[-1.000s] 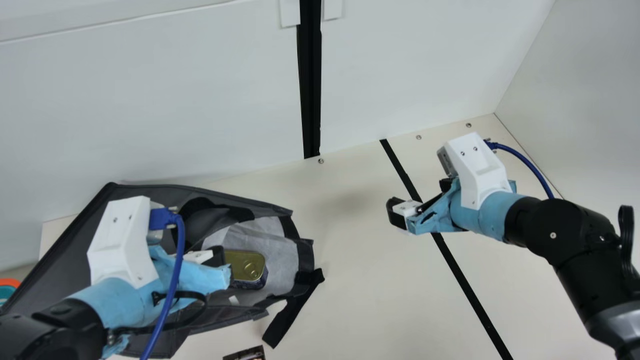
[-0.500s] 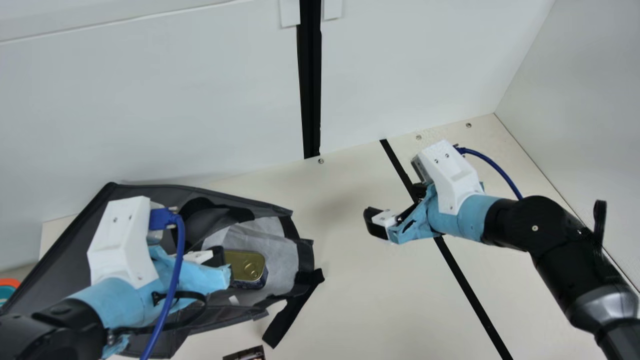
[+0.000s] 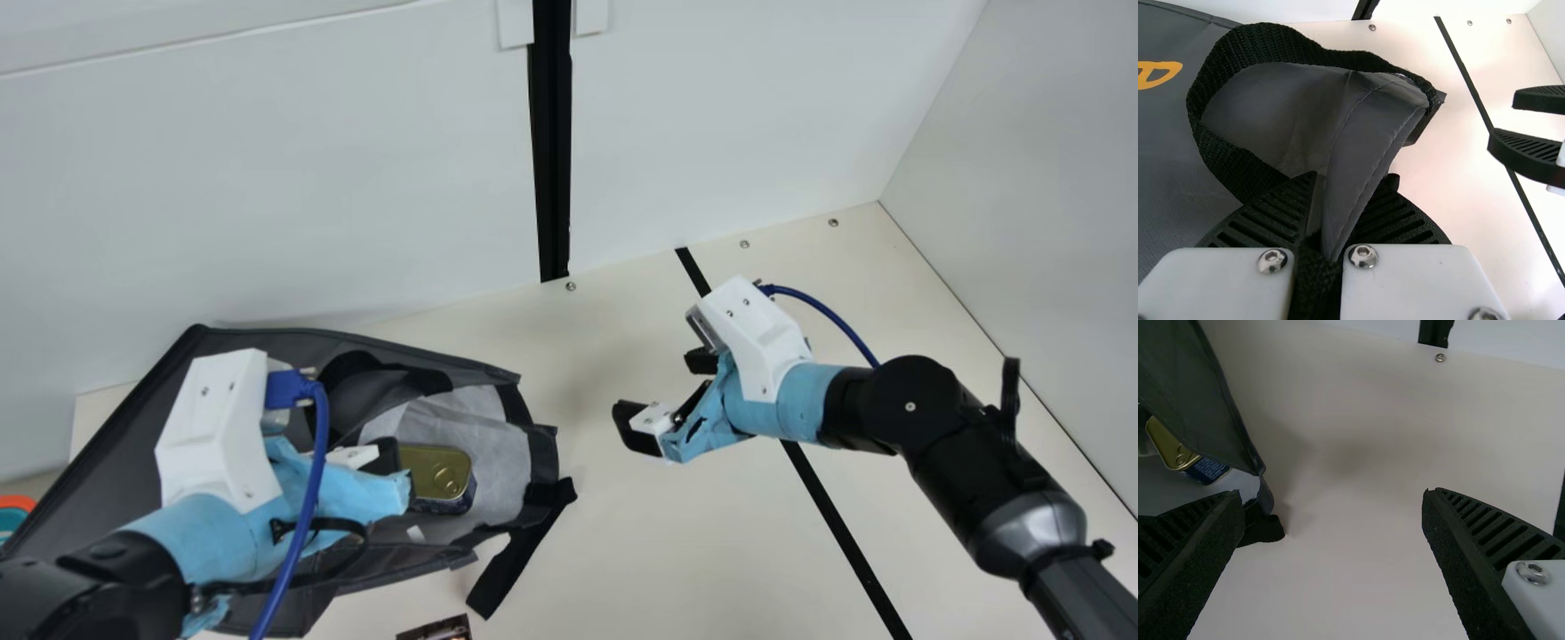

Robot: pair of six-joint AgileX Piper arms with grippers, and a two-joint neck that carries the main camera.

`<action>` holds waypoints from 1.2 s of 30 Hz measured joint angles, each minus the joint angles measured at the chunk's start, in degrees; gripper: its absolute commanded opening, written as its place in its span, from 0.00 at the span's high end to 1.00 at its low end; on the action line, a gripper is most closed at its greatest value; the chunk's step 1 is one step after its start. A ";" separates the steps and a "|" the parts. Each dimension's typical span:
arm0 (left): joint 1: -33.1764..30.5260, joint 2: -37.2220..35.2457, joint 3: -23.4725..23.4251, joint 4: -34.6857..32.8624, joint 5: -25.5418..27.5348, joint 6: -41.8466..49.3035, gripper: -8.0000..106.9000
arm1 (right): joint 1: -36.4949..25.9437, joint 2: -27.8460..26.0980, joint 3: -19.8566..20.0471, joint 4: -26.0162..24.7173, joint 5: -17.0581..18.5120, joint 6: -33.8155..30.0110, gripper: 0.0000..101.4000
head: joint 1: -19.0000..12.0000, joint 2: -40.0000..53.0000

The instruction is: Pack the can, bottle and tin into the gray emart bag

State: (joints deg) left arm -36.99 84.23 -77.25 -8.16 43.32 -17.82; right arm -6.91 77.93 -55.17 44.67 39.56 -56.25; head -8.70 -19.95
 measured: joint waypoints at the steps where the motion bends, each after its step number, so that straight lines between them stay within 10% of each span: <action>1: 0.00 0.00 0.00 0.00 0.00 0.00 0.84 | 0.32 0.18 0.12 0.29 -0.14 -0.38 0.10 | 0.00 0.00; 36: 0.00 0.00 0.00 0.00 0.00 0.00 0.84 | 9.69 8.90 -0.43 5.49 -2.55 -3.82 0.10 | 0.00 0.00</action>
State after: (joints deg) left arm -36.99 84.23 -77.25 -8.16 43.32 -17.82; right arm 2.78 86.83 -55.61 50.15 37.01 -60.07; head -8.70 -19.95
